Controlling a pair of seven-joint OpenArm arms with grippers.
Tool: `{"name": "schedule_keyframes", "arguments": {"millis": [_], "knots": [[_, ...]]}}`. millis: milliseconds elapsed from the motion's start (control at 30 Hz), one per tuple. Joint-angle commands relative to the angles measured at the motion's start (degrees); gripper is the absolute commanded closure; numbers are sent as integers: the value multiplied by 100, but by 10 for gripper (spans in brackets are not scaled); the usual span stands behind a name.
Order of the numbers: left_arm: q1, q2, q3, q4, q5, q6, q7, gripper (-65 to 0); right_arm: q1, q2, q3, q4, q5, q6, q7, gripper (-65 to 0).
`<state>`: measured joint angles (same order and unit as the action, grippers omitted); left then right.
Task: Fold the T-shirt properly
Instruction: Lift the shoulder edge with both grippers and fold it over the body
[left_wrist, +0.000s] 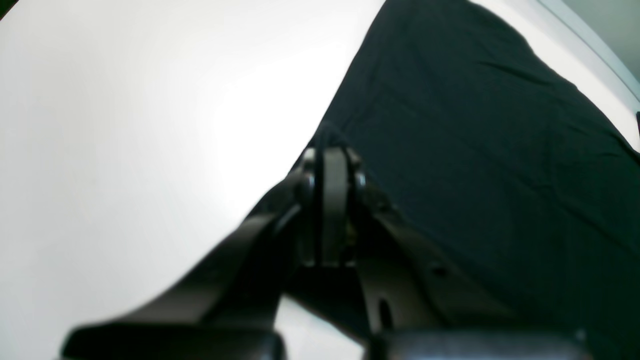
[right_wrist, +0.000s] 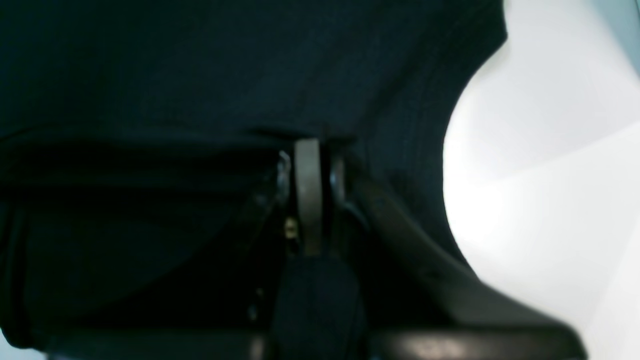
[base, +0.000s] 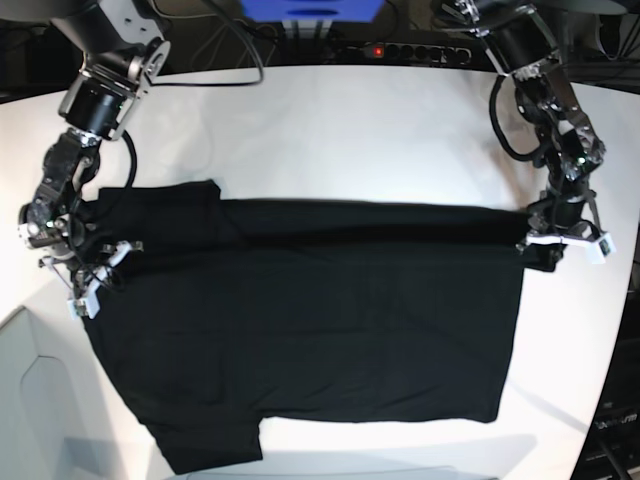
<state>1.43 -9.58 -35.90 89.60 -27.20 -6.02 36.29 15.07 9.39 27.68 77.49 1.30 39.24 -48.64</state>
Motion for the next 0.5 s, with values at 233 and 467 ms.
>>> {"name": "schedule_keyframes", "arguments": {"millis": [233, 467], "knots": [[-403, -92, -10, -209, -36, -35, -73, -20, 159, 85, 5, 97, 68, 76, 86, -6], [-473, -101, -28, -244, -36, -26, 190, -325, 133, 85, 23, 150, 77, 76, 86, -249]]}}
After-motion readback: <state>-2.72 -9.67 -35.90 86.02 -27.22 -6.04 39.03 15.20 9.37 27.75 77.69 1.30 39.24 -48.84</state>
